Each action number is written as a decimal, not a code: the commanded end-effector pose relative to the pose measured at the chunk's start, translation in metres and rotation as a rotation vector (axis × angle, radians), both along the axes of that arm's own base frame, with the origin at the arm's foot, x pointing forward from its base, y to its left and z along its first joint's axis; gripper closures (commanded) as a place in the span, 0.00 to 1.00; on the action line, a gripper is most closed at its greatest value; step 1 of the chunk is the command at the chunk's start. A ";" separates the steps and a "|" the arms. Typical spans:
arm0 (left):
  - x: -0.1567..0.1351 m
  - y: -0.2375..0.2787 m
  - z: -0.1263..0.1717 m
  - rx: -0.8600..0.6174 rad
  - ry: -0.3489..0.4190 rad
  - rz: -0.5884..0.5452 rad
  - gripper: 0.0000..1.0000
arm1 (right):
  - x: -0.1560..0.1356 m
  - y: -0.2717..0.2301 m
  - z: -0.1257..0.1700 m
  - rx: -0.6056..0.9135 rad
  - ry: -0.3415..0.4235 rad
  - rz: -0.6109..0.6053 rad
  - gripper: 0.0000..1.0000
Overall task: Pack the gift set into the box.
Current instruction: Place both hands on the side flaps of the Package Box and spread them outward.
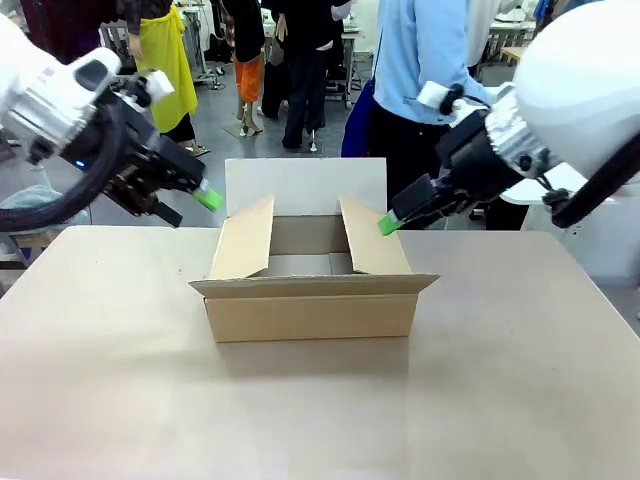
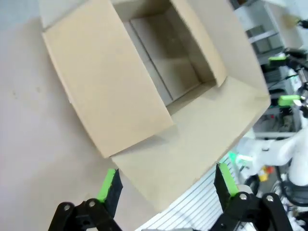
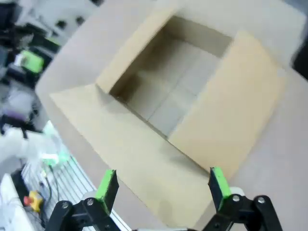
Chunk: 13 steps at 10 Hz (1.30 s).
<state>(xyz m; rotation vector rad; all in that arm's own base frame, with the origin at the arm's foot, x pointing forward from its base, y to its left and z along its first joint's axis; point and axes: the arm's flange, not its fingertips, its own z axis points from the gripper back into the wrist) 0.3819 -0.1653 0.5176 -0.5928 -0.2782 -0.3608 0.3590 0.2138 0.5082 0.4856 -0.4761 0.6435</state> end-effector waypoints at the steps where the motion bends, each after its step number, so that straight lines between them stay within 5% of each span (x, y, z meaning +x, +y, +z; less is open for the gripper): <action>1: 0.022 -0.041 0.003 0.178 0.077 0.016 0.00 | 0.038 -0.001 -0.002 0.117 -0.129 0.300 0.00; 4: 0.052 -0.067 -0.001 0.284 0.121 0.119 0.00 | 0.066 -0.062 -0.001 0.198 -0.124 0.586 0.00; 7: 0.069 -0.099 -0.006 0.346 0.162 0.144 0.00 | 0.108 -0.093 -0.033 0.410 -0.187 0.454 0.00; 10: 0.075 -0.114 -0.009 0.401 0.154 0.179 0.00 | 0.125 -0.061 -0.057 0.322 -0.232 0.191 0.00; 11: 0.077 -0.113 -0.010 0.412 0.158 0.189 0.00 | 0.117 -0.100 -0.053 0.382 -0.175 0.337 0.00; 13: 0.082 -0.113 -0.013 0.441 0.165 0.227 0.00 | 0.117 -0.100 -0.053 0.382 -0.175 0.337 0.00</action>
